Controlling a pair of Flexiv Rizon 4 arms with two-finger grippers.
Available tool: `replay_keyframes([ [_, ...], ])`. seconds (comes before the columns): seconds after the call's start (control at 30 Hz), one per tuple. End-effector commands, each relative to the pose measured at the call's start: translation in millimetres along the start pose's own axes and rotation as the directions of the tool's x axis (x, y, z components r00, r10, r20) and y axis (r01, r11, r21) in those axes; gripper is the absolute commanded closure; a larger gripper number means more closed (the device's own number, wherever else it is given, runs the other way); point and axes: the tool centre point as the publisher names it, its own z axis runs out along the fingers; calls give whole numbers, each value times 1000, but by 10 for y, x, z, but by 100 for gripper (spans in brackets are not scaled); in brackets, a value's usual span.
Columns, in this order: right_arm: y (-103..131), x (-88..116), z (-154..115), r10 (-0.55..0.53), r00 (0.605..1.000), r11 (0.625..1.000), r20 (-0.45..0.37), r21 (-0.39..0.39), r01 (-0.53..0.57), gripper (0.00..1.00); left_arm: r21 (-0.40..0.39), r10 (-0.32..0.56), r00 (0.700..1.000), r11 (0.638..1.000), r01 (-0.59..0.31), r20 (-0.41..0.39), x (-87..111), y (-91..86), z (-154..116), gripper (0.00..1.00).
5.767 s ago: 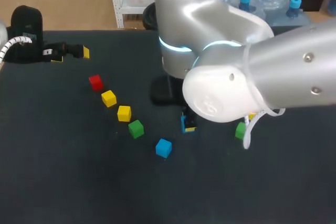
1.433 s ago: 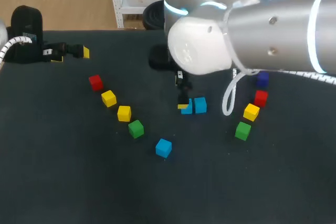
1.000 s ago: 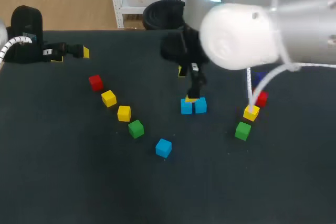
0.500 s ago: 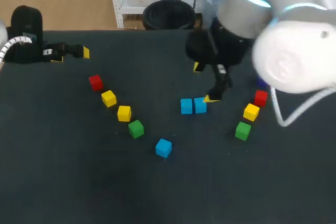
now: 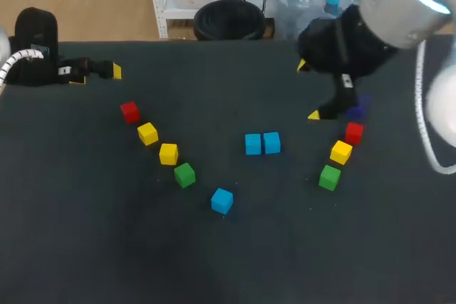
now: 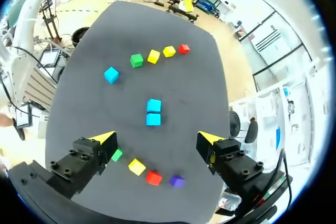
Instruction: Place the blue cubes, place green cubes on the blue cubes, place the yellow cubes on the green cubes, then place the red cubes on the yellow cubes, and place purple cube on the red cubes.
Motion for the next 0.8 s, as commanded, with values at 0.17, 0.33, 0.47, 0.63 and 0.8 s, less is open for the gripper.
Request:
replay_keyframes([
  [0.17, 59, 58, -81, 14, 999, 988, -34, 156, -8, 0, 6, 1, 1000, 1000, -1, 4, 5, 16, 5, 0],
  [0.33, 79, 60, -55, 15, 997, 986, -75, 166, -2, 0, 6, 1, 1000, 1000, -1, 4, 5, 16, 5, 0],
  [0.47, 79, 60, -55, 15, 997, 986, -75, 166, -2, 0, 6, 1, 1000, 1000, -1, 4, 5, 16, 5, 0],
  [0.63, 79, 60, -55, 15, 997, 986, -75, 166, -2, 0, 6, 1, 1000, 1000, -1, 4, 5, 16, 5, 0],
  [0.8, 79, 60, -55, 15, 997, 986, -75, 166, -2, 0, 6, 1, 1000, 1000, -1, 4, 5, 16, 5, 0],
])
